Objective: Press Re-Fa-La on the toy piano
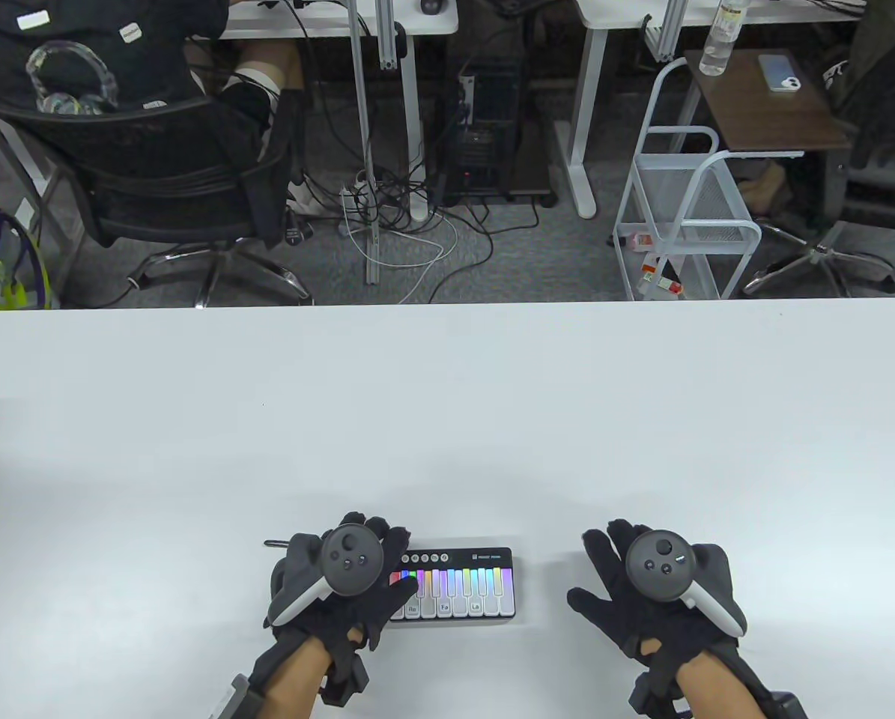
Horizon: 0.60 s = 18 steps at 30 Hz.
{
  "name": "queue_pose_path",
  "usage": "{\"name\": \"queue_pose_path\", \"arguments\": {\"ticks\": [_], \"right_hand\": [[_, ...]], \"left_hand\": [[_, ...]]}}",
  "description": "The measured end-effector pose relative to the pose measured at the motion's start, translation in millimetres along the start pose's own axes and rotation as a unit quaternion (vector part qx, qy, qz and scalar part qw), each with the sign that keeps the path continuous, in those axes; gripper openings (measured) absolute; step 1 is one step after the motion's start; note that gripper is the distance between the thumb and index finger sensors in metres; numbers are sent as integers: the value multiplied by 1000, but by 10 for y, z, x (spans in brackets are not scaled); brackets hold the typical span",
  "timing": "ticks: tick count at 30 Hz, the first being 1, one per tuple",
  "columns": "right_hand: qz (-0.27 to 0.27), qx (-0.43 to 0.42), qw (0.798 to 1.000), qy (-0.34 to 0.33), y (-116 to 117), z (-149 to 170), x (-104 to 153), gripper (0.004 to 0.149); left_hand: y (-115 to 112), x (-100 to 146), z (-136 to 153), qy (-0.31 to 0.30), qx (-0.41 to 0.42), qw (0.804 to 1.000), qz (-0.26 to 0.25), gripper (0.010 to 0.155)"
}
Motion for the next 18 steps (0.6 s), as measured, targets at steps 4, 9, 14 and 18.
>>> {"name": "queue_pose_path", "arguments": {"ticks": [4,9,14,18], "right_hand": [[-2,0,1000,1,3,0,-2,81],[-2,-1,1000,2,4,1,-3,81],[-4,0,1000,3,6,0,-5,81],[-4,0,1000,3,4,-1,-5,81]], "left_hand": [[-38,-15,26,3,4,1000,10,72],[-103,-41,20,5,-3,1000,24,70],[-148,-54,11,9,-14,999,33,69],[-153,-50,8,14,-14,999,36,68]]}}
Point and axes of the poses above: the tracker on the back of each hand, its own z axis roughly to the little-finger side, its own x axis roughly from the fingertips to the wrist, y = z × x, the point moved 3 cm from there along -x, roughly from the wrist to the fingertips, and after that the axes turned 8 degrees about -y, right-handed, at the moved point
